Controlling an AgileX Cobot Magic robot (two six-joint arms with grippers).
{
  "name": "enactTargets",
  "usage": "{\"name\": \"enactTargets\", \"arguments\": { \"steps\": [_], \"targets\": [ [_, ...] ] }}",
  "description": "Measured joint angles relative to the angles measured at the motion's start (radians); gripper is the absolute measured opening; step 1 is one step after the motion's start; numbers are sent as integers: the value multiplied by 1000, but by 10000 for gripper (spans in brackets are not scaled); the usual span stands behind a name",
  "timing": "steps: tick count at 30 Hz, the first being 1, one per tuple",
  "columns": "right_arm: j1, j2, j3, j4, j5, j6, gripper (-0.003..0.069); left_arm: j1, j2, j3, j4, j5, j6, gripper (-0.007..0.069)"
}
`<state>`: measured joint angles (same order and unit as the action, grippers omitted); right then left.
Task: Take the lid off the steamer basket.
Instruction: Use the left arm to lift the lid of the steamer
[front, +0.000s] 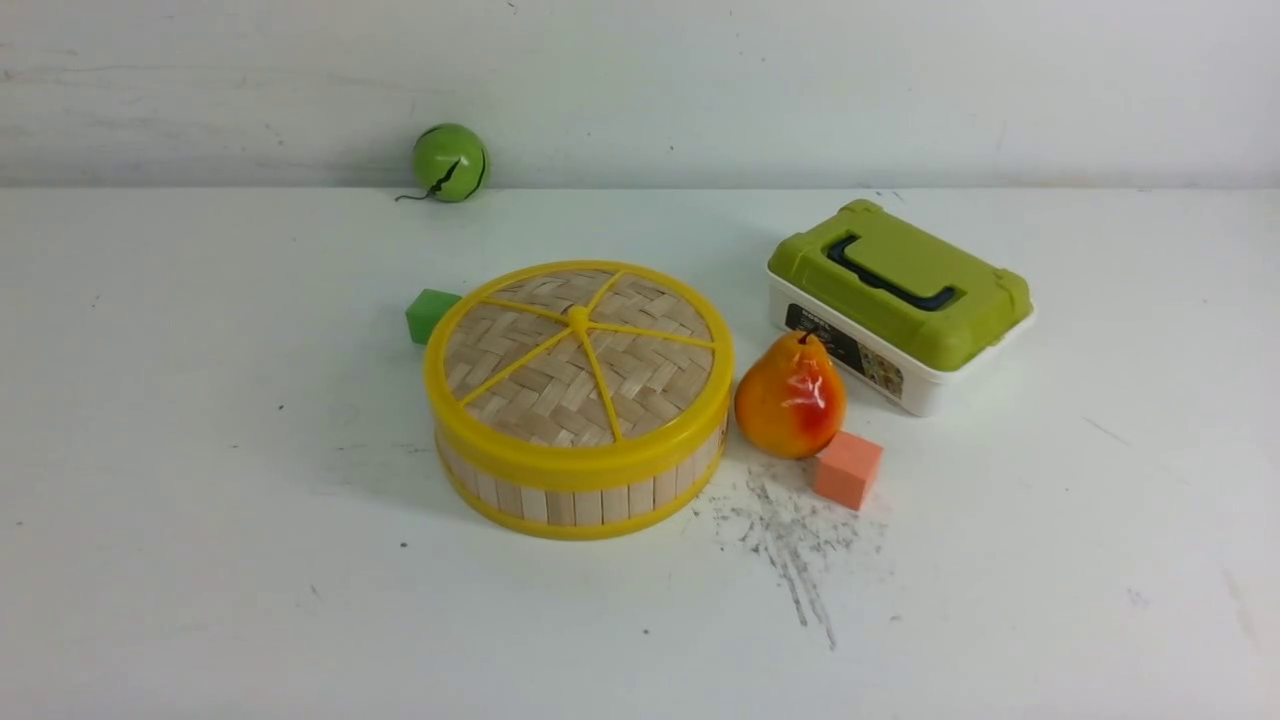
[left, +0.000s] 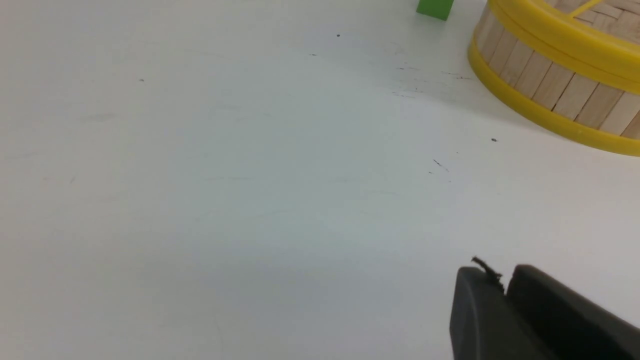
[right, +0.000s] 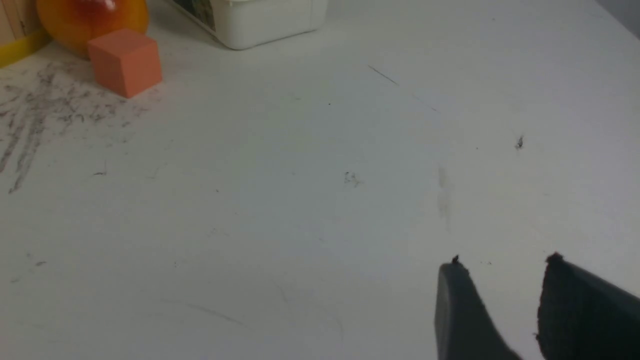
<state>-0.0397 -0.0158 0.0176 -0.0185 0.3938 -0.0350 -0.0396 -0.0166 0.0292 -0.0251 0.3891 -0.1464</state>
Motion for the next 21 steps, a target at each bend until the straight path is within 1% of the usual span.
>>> {"name": "enactTargets", "arguments": {
  "steps": [14,18,21],
  "targets": [
    [0,0,0,0,0,0,240,0,0,0,-1,-6,-1,89],
    [0,0,0,0,0,0,240,0,0,0,-10,-48,-1,93],
    [0,0,0,0,0,0,240,0,0,0,-28,-130,-2,96]
  ]
}}
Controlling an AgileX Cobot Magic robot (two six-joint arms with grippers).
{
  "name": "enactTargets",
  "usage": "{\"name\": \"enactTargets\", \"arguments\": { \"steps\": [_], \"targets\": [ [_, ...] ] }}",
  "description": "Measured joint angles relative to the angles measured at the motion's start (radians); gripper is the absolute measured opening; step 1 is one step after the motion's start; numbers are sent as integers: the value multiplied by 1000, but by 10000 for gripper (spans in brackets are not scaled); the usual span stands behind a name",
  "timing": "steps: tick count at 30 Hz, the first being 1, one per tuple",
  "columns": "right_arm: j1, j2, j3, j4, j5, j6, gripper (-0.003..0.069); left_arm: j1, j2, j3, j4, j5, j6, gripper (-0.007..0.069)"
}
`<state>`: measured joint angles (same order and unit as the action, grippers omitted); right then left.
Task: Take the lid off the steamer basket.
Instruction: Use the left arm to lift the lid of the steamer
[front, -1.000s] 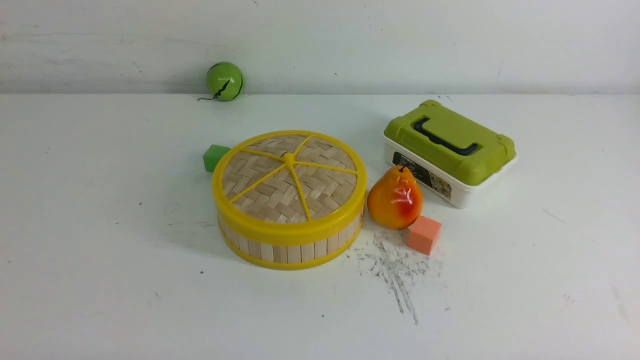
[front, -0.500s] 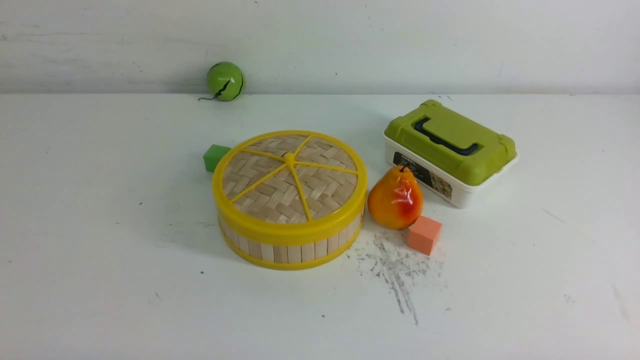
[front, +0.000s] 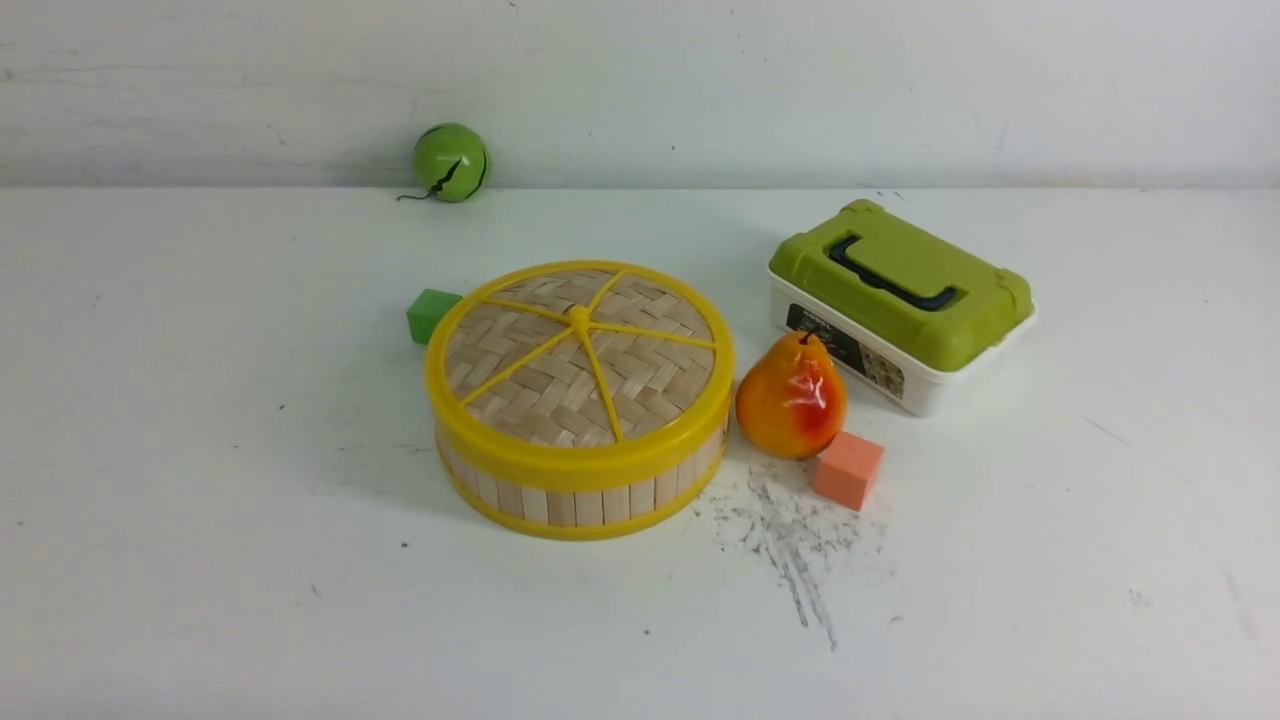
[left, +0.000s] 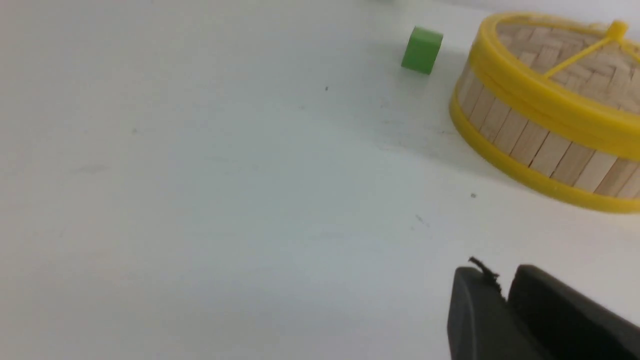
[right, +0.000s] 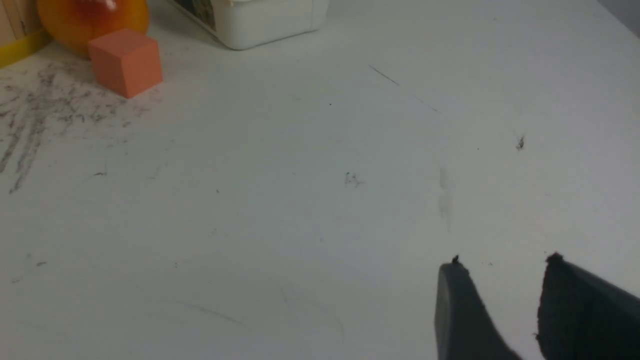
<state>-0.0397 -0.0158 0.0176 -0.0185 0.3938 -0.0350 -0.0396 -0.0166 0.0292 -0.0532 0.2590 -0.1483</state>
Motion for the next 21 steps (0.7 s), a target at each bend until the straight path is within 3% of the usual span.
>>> {"name": "enactTargets", "arguments": {
  "steps": [10,17,19,21],
  "targets": [
    [0,0,0,0,0,0,240,0,0,0,18,-294,2,104],
    [0,0,0,0,0,0,240,0,0,0,6,-409,0,111],
    [0,0,0,0,0,0,240,0,0,0,-27,-446,-35,111],
    [0,0,0,0,0,0,240,0,0,0,-91,-480,-161,111]
  ]
}}
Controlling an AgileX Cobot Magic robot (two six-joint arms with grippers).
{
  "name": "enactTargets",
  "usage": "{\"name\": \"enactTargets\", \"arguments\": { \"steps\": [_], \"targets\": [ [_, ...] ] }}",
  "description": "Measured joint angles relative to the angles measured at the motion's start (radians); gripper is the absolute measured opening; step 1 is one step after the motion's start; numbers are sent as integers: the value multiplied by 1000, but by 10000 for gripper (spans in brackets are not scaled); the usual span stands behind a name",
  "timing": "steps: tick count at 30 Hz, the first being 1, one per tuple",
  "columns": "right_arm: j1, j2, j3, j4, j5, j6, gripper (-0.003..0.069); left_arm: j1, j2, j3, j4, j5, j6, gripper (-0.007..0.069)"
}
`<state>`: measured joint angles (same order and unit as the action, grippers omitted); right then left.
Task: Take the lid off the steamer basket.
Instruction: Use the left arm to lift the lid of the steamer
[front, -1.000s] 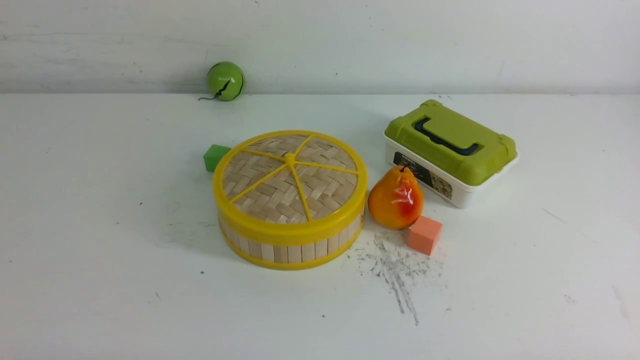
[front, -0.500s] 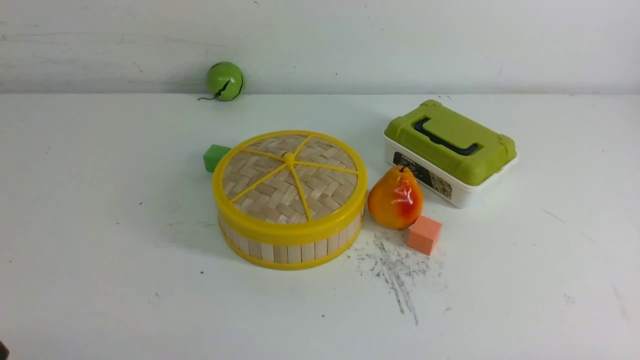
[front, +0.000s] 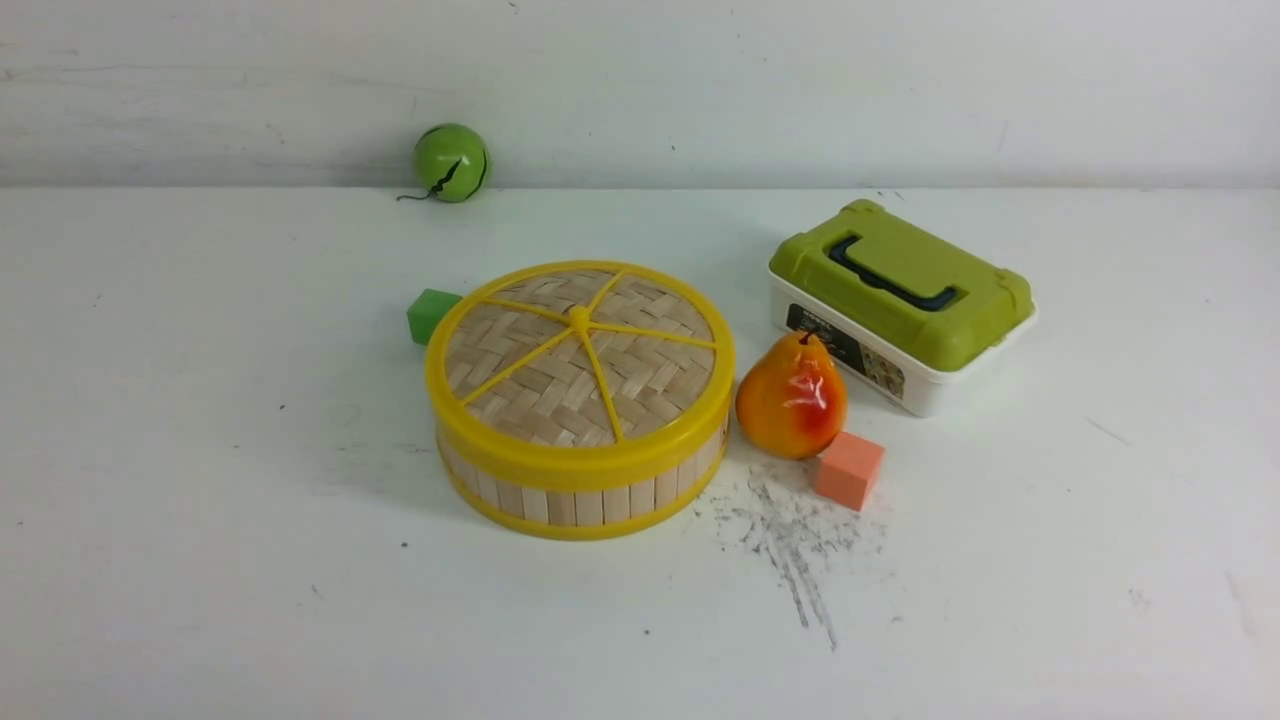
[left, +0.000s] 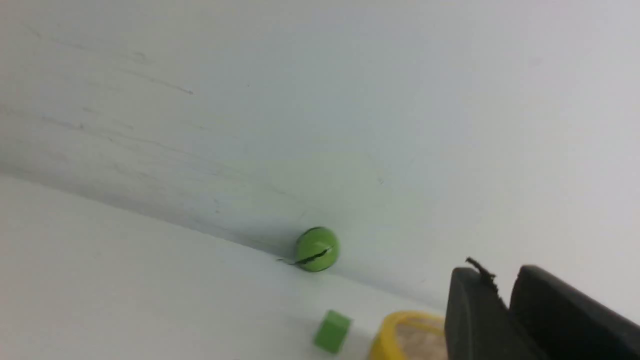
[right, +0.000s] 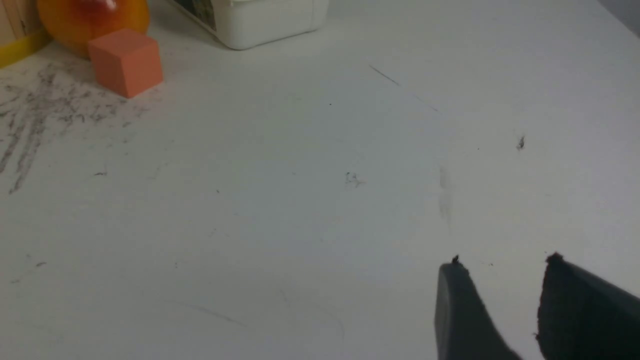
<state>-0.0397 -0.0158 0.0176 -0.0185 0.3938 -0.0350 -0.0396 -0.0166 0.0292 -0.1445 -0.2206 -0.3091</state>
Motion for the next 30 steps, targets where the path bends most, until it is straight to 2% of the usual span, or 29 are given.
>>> {"name": "enactTargets", "arguments": {
  "steps": [3,5,7,8,12,13,14,17,22,25,30],
  "targets": [
    [0,0,0,0,0,0,240,0,0,-19,-78,44,-199,90],
    [0,0,0,0,0,0,240,0,0,-65,-82,128,-265,50],
    [0,0,0,0,0,0,240,0,26,-149,-55,255,-289,-13],
    [0,0,0,0,0,0,240,0,31,-158,-51,255,-289,-13],
    [0,0,0,0,0,0,240,0,225,-365,21,549,-296,-13],
    [0,0,0,0,0,0,240,0,235,-373,25,576,-294,-13],
    [0,0,0,0,0,0,240,0,338,-449,35,680,-275,-13],
    [0,0,0,0,0,0,240,0,497,-546,40,837,-219,-13],
    [0,0,0,0,0,0,240,0,727,-619,-6,960,-88,-13],
    [0,0,0,0,0,0,240,0,864,-656,-139,1019,50,-13],
    [0,0,0,0,0,0,240,0,1072,-735,-457,1044,302,-13]
  ]
}}
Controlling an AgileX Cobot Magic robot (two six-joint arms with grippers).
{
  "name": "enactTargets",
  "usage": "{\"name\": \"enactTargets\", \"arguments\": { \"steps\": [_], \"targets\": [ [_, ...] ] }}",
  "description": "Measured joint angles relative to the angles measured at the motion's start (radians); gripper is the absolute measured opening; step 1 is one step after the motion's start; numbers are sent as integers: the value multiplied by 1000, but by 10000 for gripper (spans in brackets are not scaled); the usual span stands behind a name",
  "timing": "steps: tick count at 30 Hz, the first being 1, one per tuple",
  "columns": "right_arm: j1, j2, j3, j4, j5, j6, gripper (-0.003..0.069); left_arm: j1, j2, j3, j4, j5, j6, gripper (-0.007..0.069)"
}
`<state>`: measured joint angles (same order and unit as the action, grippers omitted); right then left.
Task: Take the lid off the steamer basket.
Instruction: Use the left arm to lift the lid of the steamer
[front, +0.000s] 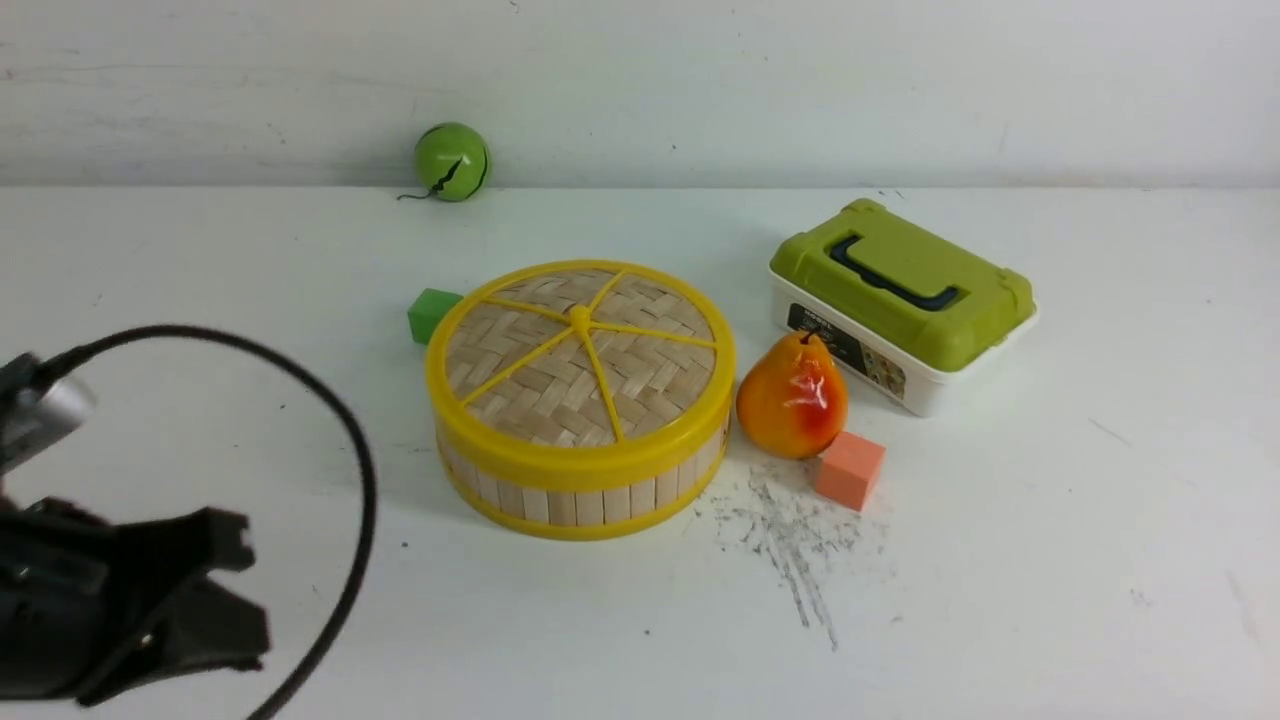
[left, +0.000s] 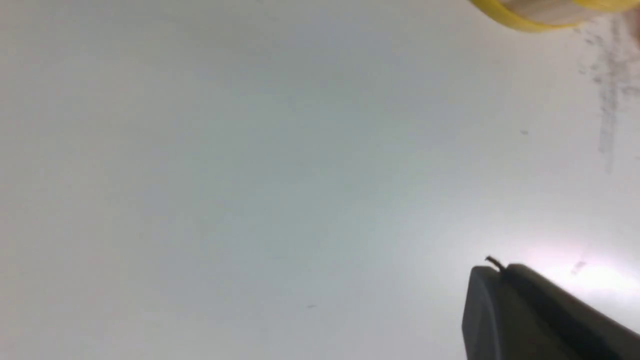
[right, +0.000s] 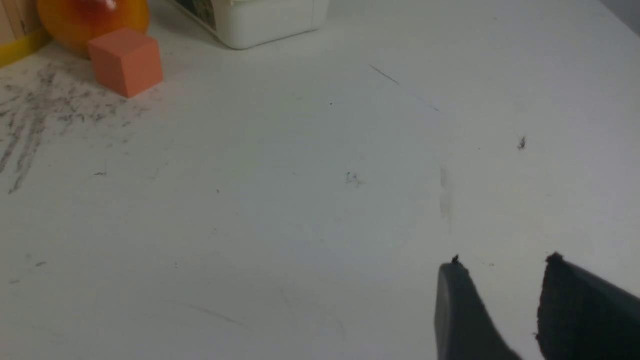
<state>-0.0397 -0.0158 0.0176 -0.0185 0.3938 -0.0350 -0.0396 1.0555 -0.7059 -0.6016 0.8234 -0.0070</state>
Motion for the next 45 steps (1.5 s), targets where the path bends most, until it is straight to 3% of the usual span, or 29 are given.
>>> {"name": "enactTargets", "arguments": {
  "steps": [4,9,13,19,26,29,36,45],
  "targets": [
    [0,0,0,0,0,0,240,0,142,-94,-179,42,177,-13],
    [0,0,0,0,0,0,240,-3,313,-302,-192,166,204,-13],
    [0,0,0,0,0,0,240,-50,410,-476,-64,225,144,-13],
    [0,0,0,0,0,0,240,-235,647,-876,321,308,-49,-13],
    [0,0,0,0,0,0,240,-344,902,-1245,547,371,-133,30],
    [0,0,0,0,0,0,240,-366,963,-1346,578,389,-133,78],
    [0,0,0,0,0,0,240,-416,1124,-1547,602,403,-160,300],
    [0,0,0,0,0,0,240,-420,1212,-1579,699,326,-215,343]
  ]
}}
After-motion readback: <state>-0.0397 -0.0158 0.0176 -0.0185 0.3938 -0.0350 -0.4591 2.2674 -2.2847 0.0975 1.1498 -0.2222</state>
